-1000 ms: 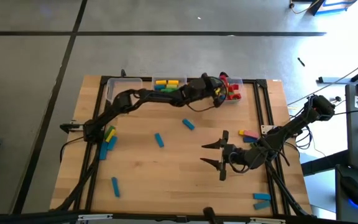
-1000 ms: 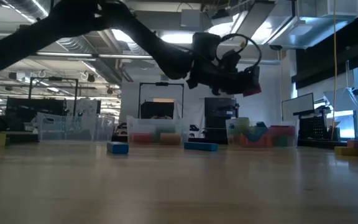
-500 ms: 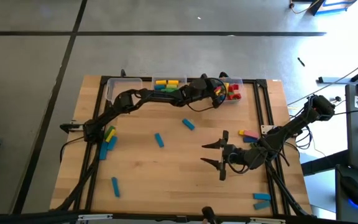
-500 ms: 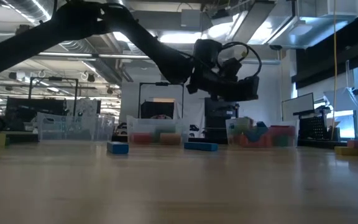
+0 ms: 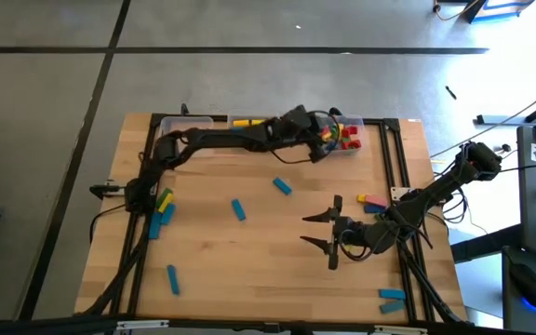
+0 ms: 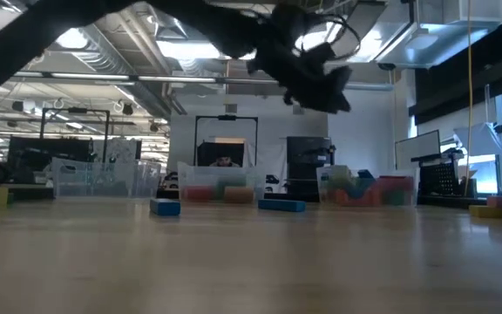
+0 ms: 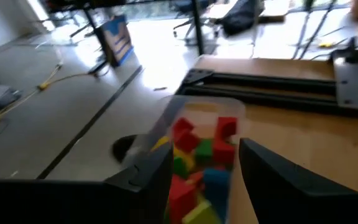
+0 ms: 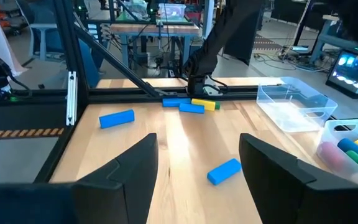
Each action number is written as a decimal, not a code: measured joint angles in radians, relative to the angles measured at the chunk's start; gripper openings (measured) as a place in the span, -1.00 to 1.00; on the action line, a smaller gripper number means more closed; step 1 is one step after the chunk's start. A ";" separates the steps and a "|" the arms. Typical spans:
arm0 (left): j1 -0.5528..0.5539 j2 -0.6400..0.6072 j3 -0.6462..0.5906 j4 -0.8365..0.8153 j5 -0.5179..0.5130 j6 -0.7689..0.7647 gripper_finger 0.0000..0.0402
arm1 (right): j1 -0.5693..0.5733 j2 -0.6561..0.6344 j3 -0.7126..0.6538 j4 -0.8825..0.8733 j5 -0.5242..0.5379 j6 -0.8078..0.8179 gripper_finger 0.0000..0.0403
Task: Sort blocks by size
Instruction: Put the blue rectangular block into the left transparent bin
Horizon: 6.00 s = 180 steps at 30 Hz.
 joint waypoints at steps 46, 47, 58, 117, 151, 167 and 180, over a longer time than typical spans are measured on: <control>-0.516 -1.169 -1.550 0.536 -0.030 -0.197 -0.11 | -0.395 0.224 0.000 -0.138 -0.173 0.318 0.51; -0.540 -1.169 -1.567 0.555 -0.030 -0.197 -0.11 | -0.409 0.240 0.000 -0.140 -0.171 0.318 0.54; -0.723 -1.165 -1.653 0.668 -0.041 -0.155 -0.11 | -0.528 0.418 0.000 -0.087 -0.164 0.342 0.57; -0.685 -1.040 -1.652 0.651 -0.168 -0.374 -0.11 | -0.555 0.575 0.343 -0.123 -0.235 0.059 -0.44; -0.582 -1.071 -1.578 0.760 -0.106 -0.823 -0.11 | -0.271 0.605 0.343 0.108 0.044 -0.422 -0.43; -0.558 -0.950 -1.482 0.760 -0.101 -0.769 -0.32 | -0.276 0.606 0.342 0.150 0.026 -0.471 -0.43; -0.558 -0.960 -1.480 0.727 -0.098 -0.666 -0.75 | -0.259 0.605 0.342 0.154 0.009 -0.431 -0.36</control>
